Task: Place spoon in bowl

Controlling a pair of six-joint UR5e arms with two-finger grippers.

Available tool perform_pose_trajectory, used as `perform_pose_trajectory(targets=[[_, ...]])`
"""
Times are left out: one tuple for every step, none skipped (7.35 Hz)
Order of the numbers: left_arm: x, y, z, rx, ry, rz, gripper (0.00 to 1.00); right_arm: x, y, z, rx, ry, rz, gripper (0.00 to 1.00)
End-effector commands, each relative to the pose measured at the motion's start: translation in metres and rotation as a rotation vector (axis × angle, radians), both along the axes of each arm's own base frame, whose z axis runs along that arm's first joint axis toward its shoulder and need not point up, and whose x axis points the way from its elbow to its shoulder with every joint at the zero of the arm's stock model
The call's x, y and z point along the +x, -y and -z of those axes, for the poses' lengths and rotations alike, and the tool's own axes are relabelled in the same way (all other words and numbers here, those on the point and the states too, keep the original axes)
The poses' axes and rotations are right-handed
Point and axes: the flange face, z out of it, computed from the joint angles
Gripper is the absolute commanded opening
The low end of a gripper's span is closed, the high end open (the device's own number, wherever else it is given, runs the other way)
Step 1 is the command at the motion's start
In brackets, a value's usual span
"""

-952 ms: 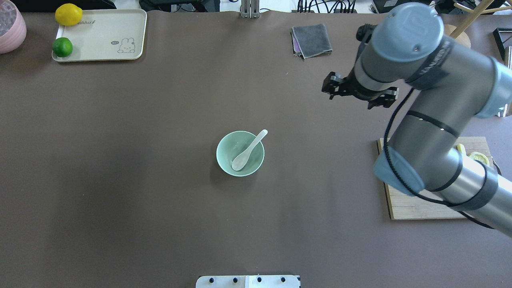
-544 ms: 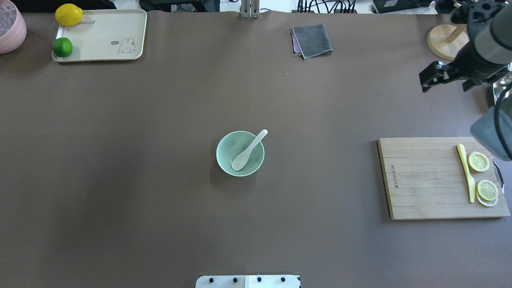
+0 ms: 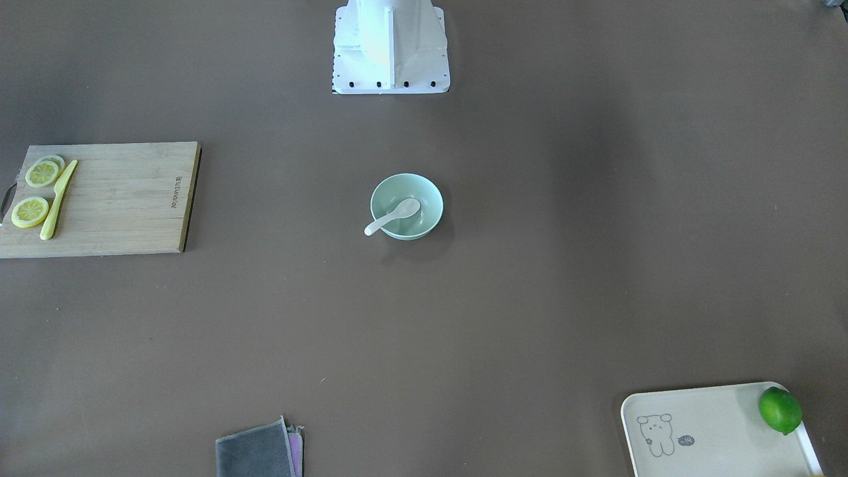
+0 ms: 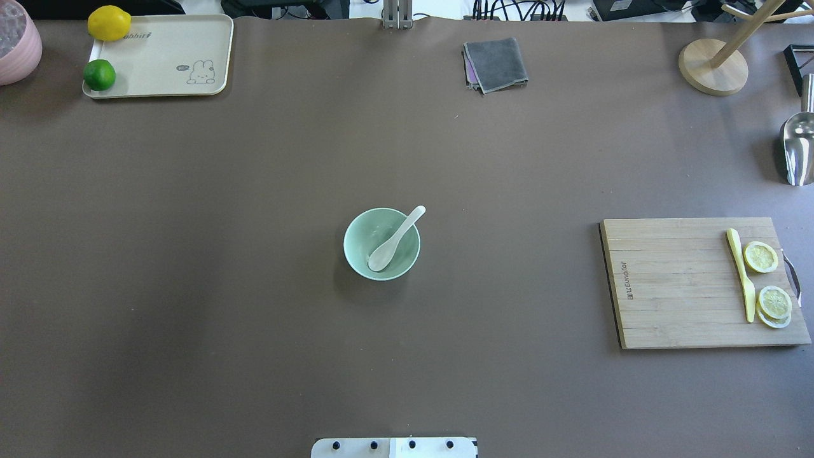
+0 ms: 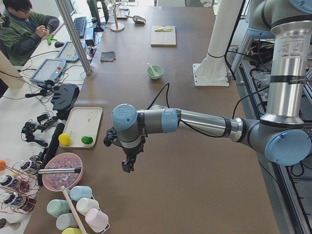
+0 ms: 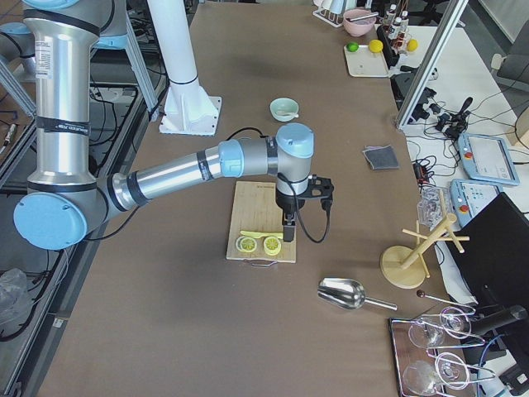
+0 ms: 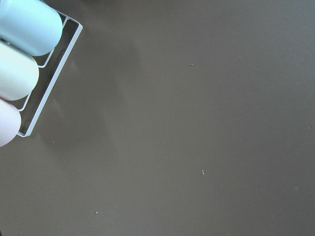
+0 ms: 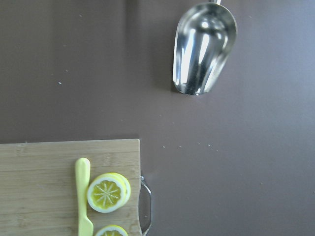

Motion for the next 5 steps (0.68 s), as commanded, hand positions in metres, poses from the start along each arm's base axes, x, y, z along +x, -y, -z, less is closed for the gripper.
perform_pose_trajectory(targets=[[0.001, -0.002, -0.001, 0.001, -0.002, -0.002, 0.99, 0.042, -0.033, -0.052, 0.007, 0.006, 0.060, 1.00], [0.000, -0.003, -0.001, 0.000, 0.000, -0.002, 0.99, 0.046, -0.044, -0.063, -0.016, 0.008, 0.053, 1.00], [0.000, -0.003, 0.000, 0.006, 0.007, -0.005, 0.99, 0.047, -0.046, -0.064, -0.021, 0.006, 0.047, 1.00], [-0.001, -0.003, 0.001, 0.009, 0.008, -0.006, 0.99, 0.047, -0.045, -0.064, -0.021, 0.008, 0.047, 1.00], [0.000, -0.002, 0.000, 0.007, 0.007, -0.007, 0.99, 0.046, -0.045, -0.064, -0.021, 0.020, 0.046, 1.00]])
